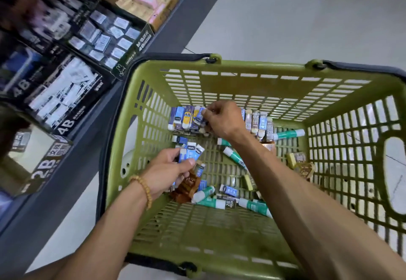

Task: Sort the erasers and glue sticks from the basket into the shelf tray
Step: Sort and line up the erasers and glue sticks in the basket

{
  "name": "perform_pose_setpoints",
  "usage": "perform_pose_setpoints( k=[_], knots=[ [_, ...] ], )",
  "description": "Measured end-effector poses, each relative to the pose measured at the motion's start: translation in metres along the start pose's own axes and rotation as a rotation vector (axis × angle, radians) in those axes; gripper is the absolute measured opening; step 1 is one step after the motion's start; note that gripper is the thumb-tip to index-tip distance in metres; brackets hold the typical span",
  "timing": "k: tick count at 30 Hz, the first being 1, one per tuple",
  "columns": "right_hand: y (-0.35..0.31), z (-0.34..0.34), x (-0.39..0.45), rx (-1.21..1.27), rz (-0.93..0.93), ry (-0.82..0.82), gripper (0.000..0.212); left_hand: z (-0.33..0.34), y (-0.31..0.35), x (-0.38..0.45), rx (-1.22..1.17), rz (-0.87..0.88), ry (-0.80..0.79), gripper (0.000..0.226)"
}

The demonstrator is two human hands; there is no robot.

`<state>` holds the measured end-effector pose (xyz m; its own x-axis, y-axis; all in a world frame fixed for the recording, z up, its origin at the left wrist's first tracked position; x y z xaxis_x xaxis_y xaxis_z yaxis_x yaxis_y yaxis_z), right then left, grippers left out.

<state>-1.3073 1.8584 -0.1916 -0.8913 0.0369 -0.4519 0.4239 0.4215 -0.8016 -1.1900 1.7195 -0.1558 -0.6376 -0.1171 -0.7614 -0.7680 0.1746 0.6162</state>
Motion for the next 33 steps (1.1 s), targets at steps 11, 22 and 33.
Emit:
perform_pose_setpoints(
  k=[11, 22, 33],
  knots=[
    [-0.009, -0.001, -0.015, -0.051, -0.107, 0.186, 0.039, -0.011, 0.003, 0.004, -0.112, 0.038, 0.139, 0.001],
    [-0.010, -0.016, -0.046, 0.193, 0.146, -0.167, 0.011, -0.006, 0.006, 0.008, -0.275, -0.022, 0.207, 0.008],
    [0.007, 0.007, 0.004, 0.017, 0.125, 0.149, 0.016, -0.013, 0.001, 0.016, -0.199, -0.011, 0.215, 0.013]
  ],
)
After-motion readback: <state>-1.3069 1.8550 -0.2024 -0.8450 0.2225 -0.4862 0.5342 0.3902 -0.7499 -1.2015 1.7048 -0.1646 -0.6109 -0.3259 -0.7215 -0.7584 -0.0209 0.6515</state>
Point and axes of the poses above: each hand's wrist, its own x-axis towards the middle knuckle, its own z-axis out of the palm, y = z × x, the point moved 4 cm from there along x, towards the middle knuckle, and after that the axes turned 8 degrees about y, right-handed, at the moved point
